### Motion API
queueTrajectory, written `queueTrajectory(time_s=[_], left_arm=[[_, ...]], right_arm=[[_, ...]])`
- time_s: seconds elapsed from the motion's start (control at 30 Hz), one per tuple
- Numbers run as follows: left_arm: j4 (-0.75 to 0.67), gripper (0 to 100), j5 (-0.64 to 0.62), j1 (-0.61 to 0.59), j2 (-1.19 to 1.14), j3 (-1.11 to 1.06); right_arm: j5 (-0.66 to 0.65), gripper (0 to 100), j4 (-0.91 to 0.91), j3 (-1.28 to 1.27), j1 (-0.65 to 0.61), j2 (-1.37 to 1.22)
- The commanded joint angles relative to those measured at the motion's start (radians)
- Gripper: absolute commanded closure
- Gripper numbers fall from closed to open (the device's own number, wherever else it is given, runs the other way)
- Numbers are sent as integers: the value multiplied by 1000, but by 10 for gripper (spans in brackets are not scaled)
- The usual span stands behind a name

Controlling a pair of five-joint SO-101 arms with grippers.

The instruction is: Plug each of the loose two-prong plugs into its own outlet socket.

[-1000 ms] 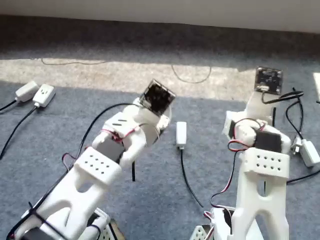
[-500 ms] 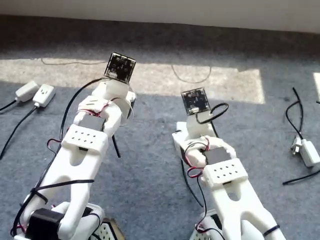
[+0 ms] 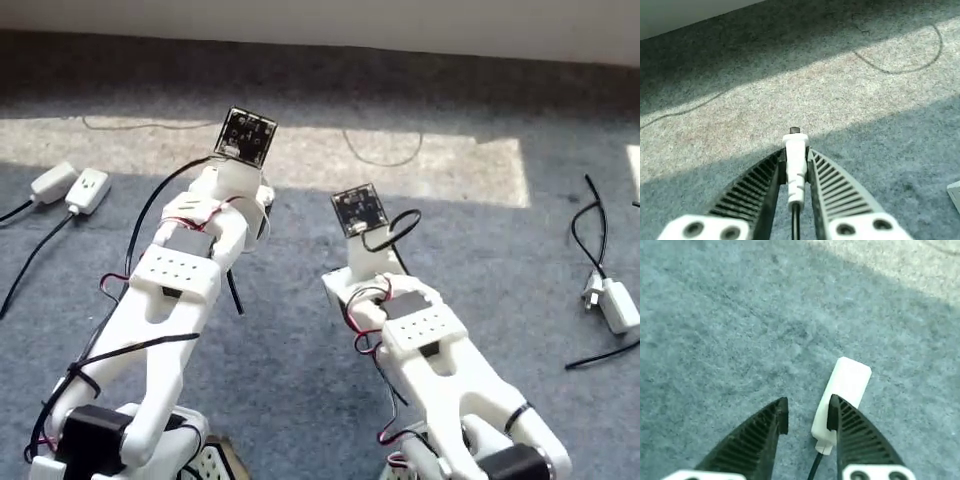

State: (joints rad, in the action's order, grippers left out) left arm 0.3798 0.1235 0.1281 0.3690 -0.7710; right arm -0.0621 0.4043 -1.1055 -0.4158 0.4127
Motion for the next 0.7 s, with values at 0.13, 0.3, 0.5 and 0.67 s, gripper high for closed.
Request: queueTrajectory(time_s=[0.13,0.3,0.5,0.67], left_arm=[[-20,994,5,-5,2,50],[-20,994,5,4,2,50],[-18,994,5,33,1,48],[28,994,5,76,-1,104]], right_arm=[[8,857,-22,128,189,-173],[6,857,-22,125,298,-150],[6,857,51,143,357,-145],[23,857,185,222,383,-47]])
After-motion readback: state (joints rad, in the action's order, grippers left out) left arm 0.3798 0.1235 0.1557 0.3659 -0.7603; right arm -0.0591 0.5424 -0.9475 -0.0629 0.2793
